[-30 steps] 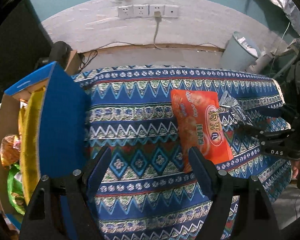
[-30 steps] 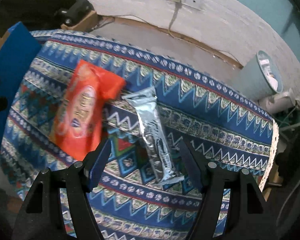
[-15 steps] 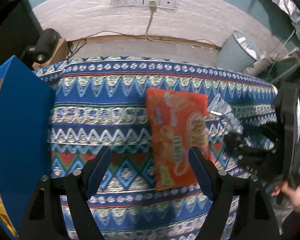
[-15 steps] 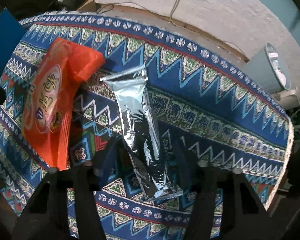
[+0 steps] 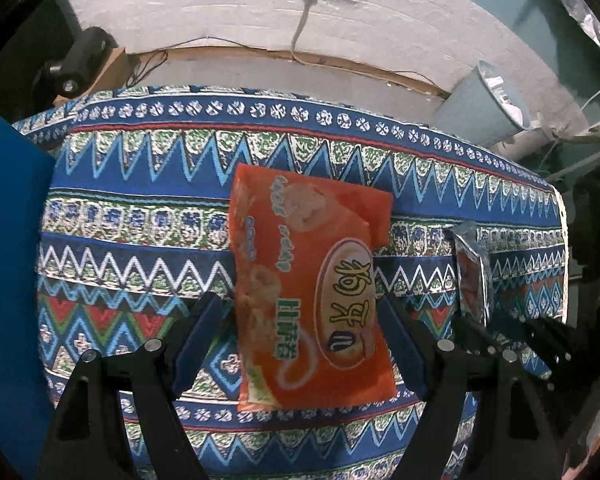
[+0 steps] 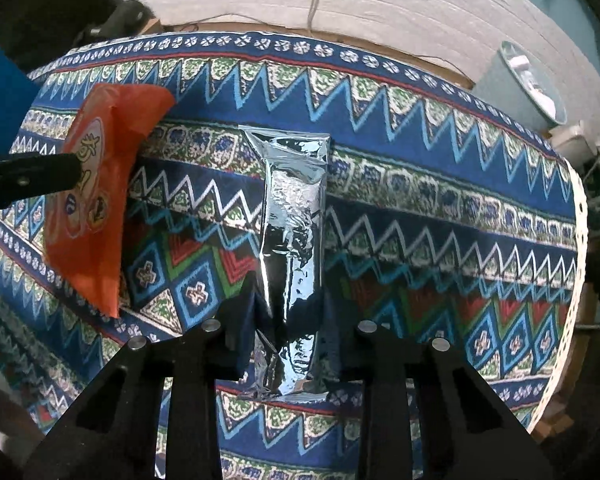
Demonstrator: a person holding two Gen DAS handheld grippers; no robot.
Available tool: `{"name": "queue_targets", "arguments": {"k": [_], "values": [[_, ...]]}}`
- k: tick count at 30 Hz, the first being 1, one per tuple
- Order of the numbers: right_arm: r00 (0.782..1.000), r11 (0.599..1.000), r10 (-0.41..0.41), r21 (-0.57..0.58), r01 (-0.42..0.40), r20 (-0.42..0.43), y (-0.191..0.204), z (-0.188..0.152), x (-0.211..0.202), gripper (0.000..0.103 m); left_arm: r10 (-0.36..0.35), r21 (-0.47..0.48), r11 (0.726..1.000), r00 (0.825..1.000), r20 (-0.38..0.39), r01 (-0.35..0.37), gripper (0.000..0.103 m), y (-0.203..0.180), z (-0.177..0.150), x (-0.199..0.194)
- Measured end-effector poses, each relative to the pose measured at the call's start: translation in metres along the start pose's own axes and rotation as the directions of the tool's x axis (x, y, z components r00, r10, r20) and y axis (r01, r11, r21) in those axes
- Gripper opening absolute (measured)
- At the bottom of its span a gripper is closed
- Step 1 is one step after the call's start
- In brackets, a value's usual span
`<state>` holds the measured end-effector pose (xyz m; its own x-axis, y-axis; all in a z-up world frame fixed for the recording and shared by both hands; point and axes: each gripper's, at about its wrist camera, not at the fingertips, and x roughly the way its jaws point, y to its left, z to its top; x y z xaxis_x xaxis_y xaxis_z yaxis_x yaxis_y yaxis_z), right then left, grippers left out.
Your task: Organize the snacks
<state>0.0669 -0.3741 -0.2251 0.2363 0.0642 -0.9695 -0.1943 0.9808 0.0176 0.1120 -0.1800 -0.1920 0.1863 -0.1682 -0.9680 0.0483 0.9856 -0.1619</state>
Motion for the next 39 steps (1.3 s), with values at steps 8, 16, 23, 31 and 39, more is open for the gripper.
{"name": "queue_targets", "arguments": {"k": [8,16,23,31,39], "values": [[1.0,1.0,0.016,0.01,-0.016,0.004,-0.005,-0.006,0.0,0.028,0.001,0.043,0.999,1.0,-0.024,0.0,0.081,-0.009,-0.003,0.022],[1.0,1.0,0.002,0.013,-0.002,0.014,0.002,0.004,0.003,0.029,-0.004,0.113,0.994,1.0,-0.007,0.004,0.055,-0.005,-0.018,0.02],[1.0,1.0,-0.016,0.003,0.016,0.024,0.009,0.003,-0.005,0.028,-0.002,0.153,0.988,1.0,0.006,0.001,0.044,0.002,-0.033,0.003],[0.999,1.0,-0.006,-0.016,0.007,0.051,0.022,0.005,-0.034,0.028,0.002,0.182,0.983,0.999,0.049,-0.01,0.042,0.024,-0.05,-0.033],[0.997,1.0,0.01,-0.017,-0.009,0.077,0.041,0.003,-0.064,0.028,0.027,0.214,0.975,0.993,0.117,-0.052,0.041,0.039,-0.062,-0.076]]}}
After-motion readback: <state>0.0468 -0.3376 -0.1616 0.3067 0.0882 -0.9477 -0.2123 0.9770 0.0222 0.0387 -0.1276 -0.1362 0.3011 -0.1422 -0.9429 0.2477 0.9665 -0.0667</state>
